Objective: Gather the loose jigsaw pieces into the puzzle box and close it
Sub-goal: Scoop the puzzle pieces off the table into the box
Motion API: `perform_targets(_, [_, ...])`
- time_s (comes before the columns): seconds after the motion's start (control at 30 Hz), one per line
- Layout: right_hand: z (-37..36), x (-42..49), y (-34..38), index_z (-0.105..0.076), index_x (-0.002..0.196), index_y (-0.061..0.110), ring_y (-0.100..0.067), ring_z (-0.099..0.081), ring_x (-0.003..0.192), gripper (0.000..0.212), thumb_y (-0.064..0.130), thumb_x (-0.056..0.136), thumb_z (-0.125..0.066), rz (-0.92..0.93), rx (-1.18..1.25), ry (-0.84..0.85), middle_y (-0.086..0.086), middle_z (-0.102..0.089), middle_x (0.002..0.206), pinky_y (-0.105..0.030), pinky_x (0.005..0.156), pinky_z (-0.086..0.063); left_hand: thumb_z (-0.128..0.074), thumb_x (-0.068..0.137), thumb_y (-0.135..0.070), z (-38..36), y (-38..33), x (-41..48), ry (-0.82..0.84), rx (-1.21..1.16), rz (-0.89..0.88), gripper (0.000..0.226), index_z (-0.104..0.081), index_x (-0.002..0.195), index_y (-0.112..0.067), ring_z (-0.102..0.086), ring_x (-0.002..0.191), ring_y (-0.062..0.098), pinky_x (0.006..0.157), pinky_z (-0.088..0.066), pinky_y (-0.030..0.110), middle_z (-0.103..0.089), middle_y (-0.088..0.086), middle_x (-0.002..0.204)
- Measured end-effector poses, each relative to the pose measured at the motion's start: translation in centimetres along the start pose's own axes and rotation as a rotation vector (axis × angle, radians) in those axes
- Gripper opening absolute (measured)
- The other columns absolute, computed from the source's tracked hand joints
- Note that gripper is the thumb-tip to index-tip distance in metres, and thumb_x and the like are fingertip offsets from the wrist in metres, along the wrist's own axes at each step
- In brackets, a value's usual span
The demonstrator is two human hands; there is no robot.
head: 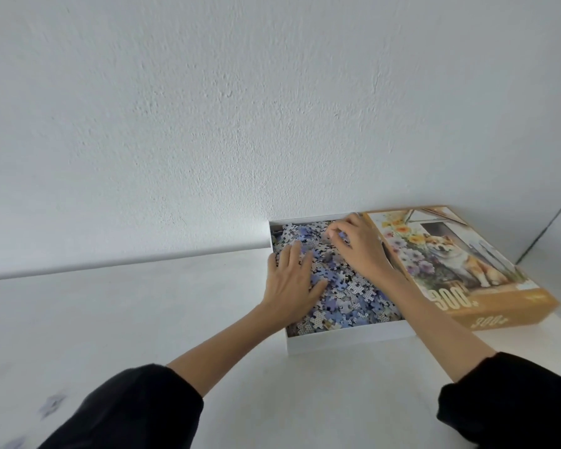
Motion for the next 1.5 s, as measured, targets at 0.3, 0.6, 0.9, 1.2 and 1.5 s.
perform_targets(0.3, [-0.8,-0.5,0.6,-0.065,0.096,0.020,-0.020,-0.054,0.097,0.019,0.028,0.094,-0.047,-0.067,-0.107,0.110,0.003,-0.062,0.096,-0.035,0.081,-0.042,-0.043,0.093,-0.046,1.6,1.5,0.8,0.158,-0.133,-0.013,0.056,-0.035,0.138,-0.014,-0.043,0.122,0.028,0.100,-0.037,0.041,-0.030,0.014,0.145])
perform_targets(0.6, [-0.3,-0.5,5.3,-0.067,0.097,0.018,-0.018,-0.057,0.090,0.017,0.014,0.091,-0.051,-0.024,0.204,0.035,0.000,-0.066,0.092,-0.034,0.081,-0.045,-0.056,0.091,-0.026,5.6,6.0,-3.0,-0.125,-0.369,-0.182,0.022,-0.064,0.109,-0.016,-0.059,0.099,0.015,0.085,-0.047,0.029,-0.060,0.001,0.114])
perform_targets(0.9, [-4.1,-3.1,15.4,-0.067,0.097,0.015,-0.018,-0.056,0.089,0.015,0.012,0.089,-0.054,0.097,0.325,0.108,0.002,-0.067,0.093,-0.031,0.081,-0.044,-0.060,0.089,-0.022,6.8,13.3,-12.5,-0.212,-0.372,-0.033,0.019,-0.063,0.108,-0.023,-0.059,0.094,0.009,0.082,-0.047,0.025,-0.059,-0.008,0.109])
perform_targets(1.2, [-9.4,-7.3,26.2,-0.063,0.103,0.023,-0.008,-0.047,0.096,0.017,0.019,0.091,-0.052,0.143,0.336,0.340,0.005,-0.062,0.105,-0.021,0.078,-0.036,-0.060,0.089,-0.022,7.6,20.4,-23.9,-0.166,-0.320,0.004,0.016,-0.065,0.105,-0.022,-0.060,0.092,0.010,0.084,-0.049,0.028,-0.062,-0.005,0.106])
perform_targets(1.5, [-14.9,-15.2,33.8,-0.035,0.138,0.031,-0.012,-0.008,0.141,0.052,0.052,0.093,-0.019,0.123,0.070,0.527,0.005,-0.019,0.152,-0.026,0.112,0.000,-0.009,0.071,-0.078,7.5,30.1,-38.1,-0.112,-0.069,0.590,0.089,-0.049,0.129,-0.025,-0.030,0.135,0.027,0.110,-0.017,0.052,-0.037,0.006,0.143])
Point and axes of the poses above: each hand's wrist, its own x-axis towards the middle knuckle, its own z-axis out of the back of the hand, y = z × x, the point moved 1 cm from there along x, towards the middle knuckle
